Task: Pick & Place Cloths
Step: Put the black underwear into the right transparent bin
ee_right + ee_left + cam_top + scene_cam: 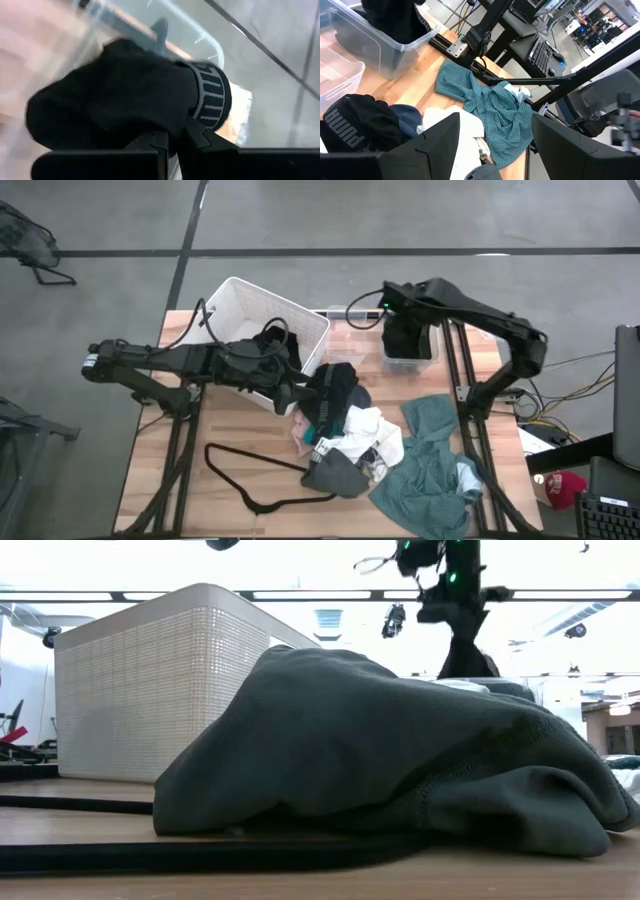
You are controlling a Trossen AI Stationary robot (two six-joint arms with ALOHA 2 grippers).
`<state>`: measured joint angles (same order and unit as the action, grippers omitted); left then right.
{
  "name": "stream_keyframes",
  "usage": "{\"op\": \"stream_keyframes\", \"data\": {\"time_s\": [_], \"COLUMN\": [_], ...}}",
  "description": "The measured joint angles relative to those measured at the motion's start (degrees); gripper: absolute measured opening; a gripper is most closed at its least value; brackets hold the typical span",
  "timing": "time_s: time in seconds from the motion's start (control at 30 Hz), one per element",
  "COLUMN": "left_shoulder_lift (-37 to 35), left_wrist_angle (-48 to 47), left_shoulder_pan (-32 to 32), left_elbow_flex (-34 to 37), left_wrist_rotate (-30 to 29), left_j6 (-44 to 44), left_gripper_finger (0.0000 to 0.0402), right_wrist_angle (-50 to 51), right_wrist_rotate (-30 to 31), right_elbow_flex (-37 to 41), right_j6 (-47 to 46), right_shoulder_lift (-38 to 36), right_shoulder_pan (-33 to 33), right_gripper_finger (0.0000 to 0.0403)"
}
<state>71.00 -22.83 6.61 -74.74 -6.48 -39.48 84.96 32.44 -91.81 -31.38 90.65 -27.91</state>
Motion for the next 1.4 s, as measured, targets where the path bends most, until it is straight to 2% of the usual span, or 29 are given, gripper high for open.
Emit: {"op": "stream_keyframes", "data": {"time_s": [0.23,0.5,0.7,0.93,1.07,1.2,1.4], "left_shoulder_lift": [0.0,0.0,0.0,0.0,0.0,0.0,0.0], "left_wrist_angle": [0.0,0.0,-0.3,-0.5,-0.4,-0.4,0.0], "left_shoulder_pan": [0.1,0.1,0.1,0.1,0.1,0.1,0.1], "left_elbow_flex": [0.0,0.0,0.0,0.0,0.0,0.0,0.0], "left_wrist_rotate": [0.0,0.0,0.0,0.0,0.0,0.0,0.0], "left_j6": [-0.2,-0.5,-0.5,-0.4,0.3,0.7,-0.1], "left_gripper_finger": [0.025,0.025,0.025,0.025,0.025,0.025,0.025], "right_wrist_angle": [0.2,0.2,0.2,-2.1,-9.2,-17.3,-25.1], "right_wrist_rotate": [-3.0,-4.3,-4.4,-6.9,-11.4,-13.5,-13.2], "right_elbow_flex": [0.0,0.0,-0.3,-0.4,-0.3,-0.2,-0.2], "right_j6": [5.5,8.2,9.0,5.1,4.8,4.6,4.5], "right_shoulder_lift": [8.8,11.9,7.3,-2.3,-7.1,-10.0,-9.0], "right_shoulder_pan": [-2.0,-2.5,-1.9,1.7,6.2,11.0,17.3], "right_gripper_finger": [0.0029,0.01,0.0164,0.0209,0.022,0.022,0.0209]}}
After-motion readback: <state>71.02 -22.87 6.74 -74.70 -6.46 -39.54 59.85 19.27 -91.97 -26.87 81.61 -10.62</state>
